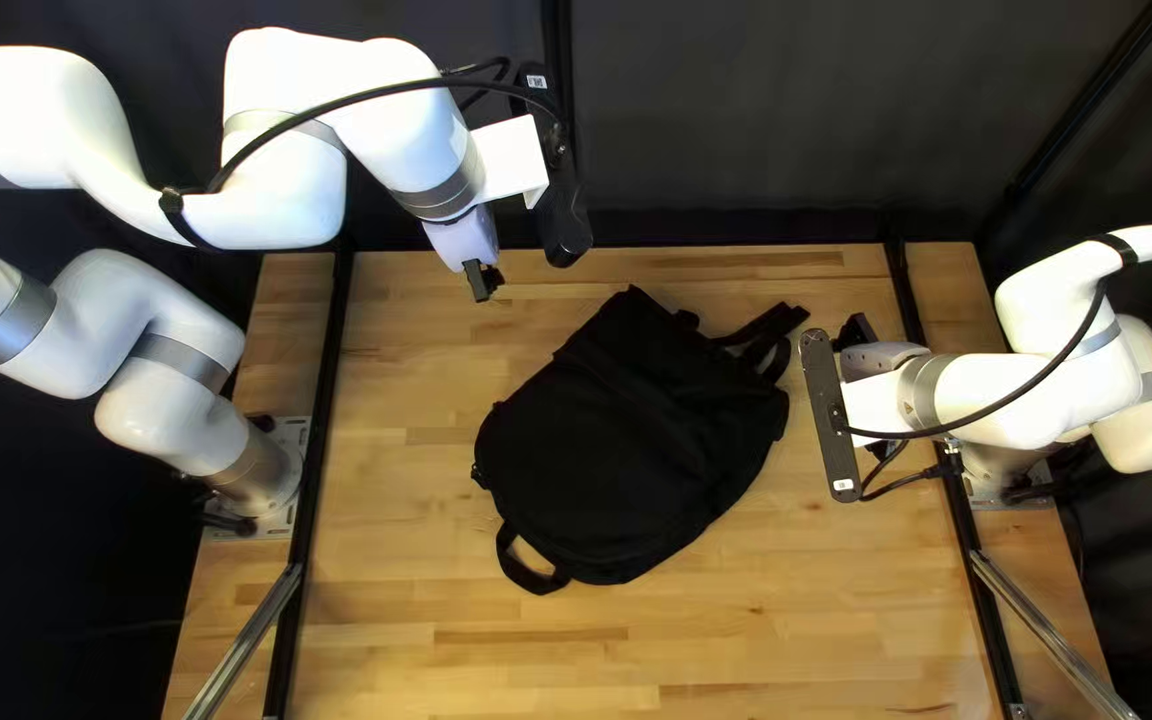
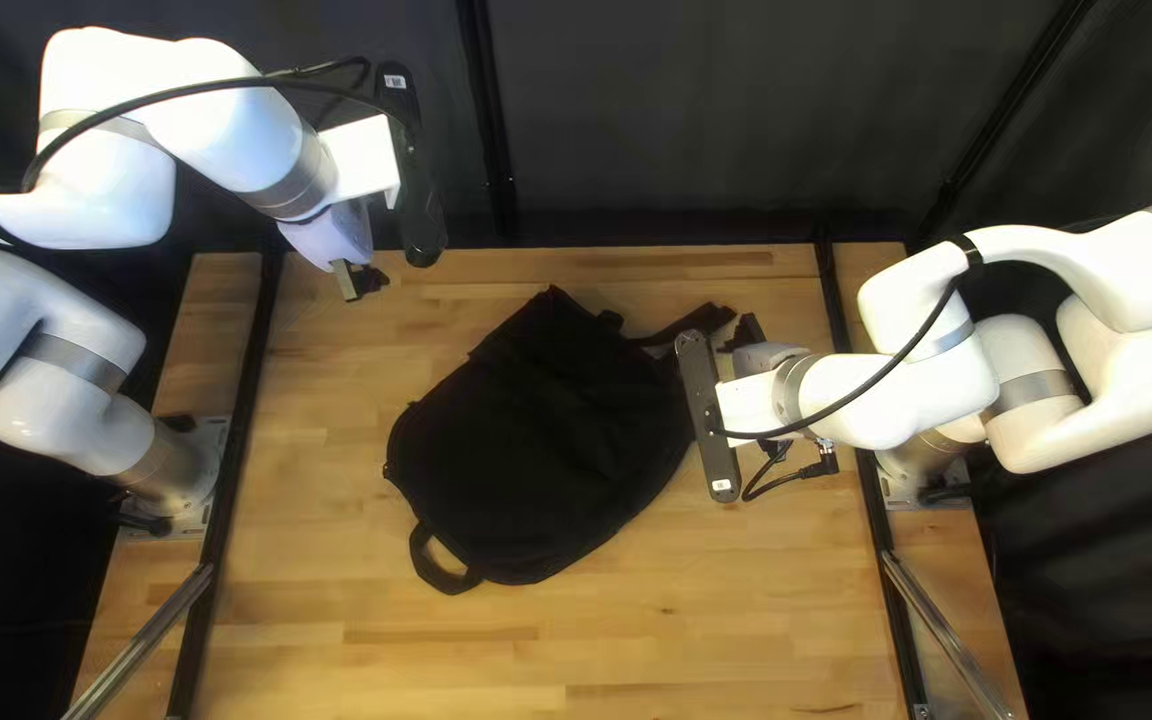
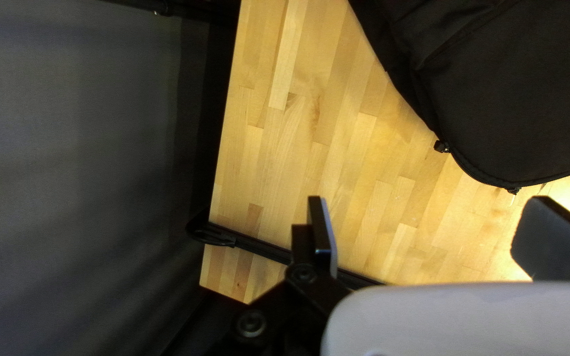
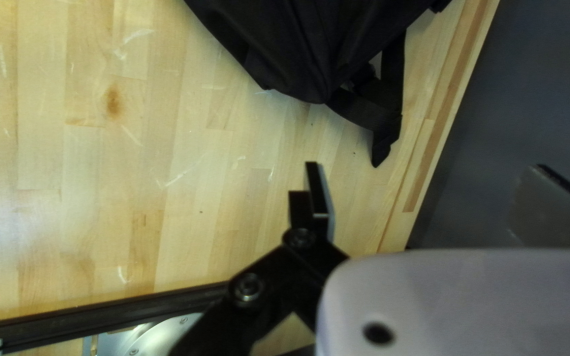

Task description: Remove a lunch box from a kids backpack

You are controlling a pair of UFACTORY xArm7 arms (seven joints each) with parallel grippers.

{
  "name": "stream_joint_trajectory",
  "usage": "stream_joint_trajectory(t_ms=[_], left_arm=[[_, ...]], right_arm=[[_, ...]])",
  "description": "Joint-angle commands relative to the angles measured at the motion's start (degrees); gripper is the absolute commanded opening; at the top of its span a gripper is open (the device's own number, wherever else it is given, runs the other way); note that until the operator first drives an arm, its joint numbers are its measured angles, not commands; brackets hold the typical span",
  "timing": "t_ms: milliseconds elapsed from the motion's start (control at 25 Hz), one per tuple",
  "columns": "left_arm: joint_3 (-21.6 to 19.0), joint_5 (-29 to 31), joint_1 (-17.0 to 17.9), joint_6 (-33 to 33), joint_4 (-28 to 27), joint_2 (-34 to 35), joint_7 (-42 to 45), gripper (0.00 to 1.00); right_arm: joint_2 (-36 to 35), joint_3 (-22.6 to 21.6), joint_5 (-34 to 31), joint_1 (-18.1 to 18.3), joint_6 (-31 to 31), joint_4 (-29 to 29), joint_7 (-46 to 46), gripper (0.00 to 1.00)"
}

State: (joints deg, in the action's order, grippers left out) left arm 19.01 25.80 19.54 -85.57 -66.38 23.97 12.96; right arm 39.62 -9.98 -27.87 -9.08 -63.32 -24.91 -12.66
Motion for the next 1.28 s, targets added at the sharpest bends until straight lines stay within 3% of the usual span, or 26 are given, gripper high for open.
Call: stream_joint_trajectory(t_ms=[40, 160, 440, 720, 1040, 1280], left_arm=[[0.0, 0.0, 0.0, 0.0, 0.0, 0.0, 0.0, 1.00], [0.0, 0.0, 0.0, 0.0, 0.0, 0.0, 0.0, 1.00], [0.0, 0.0, 0.0, 0.0, 0.0, 0.0, 0.0, 1.00], [0.0, 0.0, 0.0, 0.0, 0.0, 0.0, 0.0, 1.00], [0.0, 0.0, 0.0, 0.0, 0.0, 0.0, 0.0, 1.00], [0.0, 0.0, 0.0, 0.0, 0.0, 0.0, 0.0, 1.00]], right_arm=[[0.0, 0.0, 0.0, 0.0, 0.0, 0.0, 0.0, 1.00], [-1.0, -1.1, -0.5, -0.4, 0.3, 0.1, -0.6, 1.00], [-15.5, -5.6, -2.0, -0.4, 3.6, -7.5, -6.5, 1.00], [-35.3, -11.5, -8.6, -1.6, 0.8, -24.3, -13.8, 1.00], [-50.1, -11.5, -19.1, -4.2, 3.8, -32.4, -19.4, 1.00], [-56.3, -10.5, -24.4, -4.5, 5.7, -35.4, -19.3, 1.00]])
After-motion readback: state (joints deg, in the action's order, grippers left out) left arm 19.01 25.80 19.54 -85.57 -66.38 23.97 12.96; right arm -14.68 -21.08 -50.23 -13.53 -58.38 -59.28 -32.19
